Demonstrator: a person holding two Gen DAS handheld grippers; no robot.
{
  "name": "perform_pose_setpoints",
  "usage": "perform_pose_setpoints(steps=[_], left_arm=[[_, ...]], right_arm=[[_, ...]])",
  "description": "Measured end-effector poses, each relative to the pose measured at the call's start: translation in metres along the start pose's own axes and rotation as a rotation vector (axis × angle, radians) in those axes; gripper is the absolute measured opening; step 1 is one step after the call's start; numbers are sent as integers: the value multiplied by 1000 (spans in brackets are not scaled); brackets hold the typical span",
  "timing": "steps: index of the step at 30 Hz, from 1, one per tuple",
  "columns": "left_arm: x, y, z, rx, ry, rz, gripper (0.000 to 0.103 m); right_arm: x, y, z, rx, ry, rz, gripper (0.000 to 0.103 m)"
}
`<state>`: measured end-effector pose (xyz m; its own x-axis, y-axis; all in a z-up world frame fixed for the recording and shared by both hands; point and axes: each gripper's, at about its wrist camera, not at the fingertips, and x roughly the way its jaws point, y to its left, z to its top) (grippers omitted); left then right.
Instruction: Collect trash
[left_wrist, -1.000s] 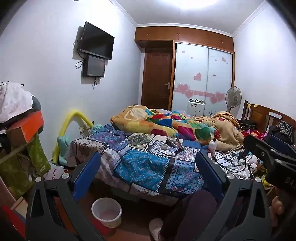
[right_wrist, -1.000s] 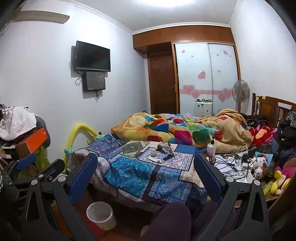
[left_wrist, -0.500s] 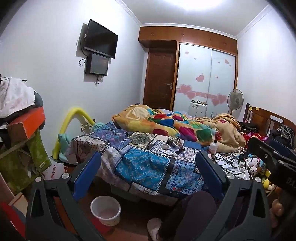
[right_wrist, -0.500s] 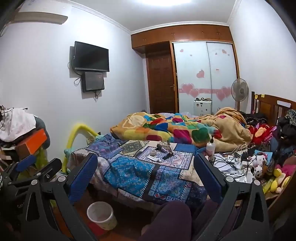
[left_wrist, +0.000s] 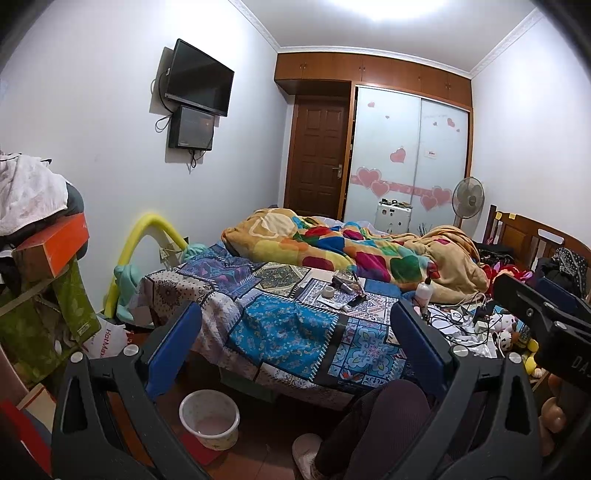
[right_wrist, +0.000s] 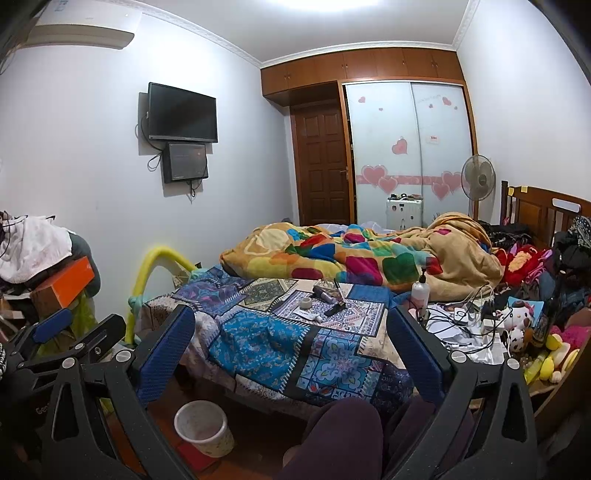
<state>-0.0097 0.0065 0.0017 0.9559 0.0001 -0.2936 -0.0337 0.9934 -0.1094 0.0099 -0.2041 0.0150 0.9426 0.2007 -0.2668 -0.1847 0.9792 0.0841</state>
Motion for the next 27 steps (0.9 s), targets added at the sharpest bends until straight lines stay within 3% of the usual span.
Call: perform_pose_setpoints(steps=[27], left_arm=[[4, -11, 0, -1, 6, 1, 103]], right_arm=[[0, -2, -2, 12, 7, 0, 103]])
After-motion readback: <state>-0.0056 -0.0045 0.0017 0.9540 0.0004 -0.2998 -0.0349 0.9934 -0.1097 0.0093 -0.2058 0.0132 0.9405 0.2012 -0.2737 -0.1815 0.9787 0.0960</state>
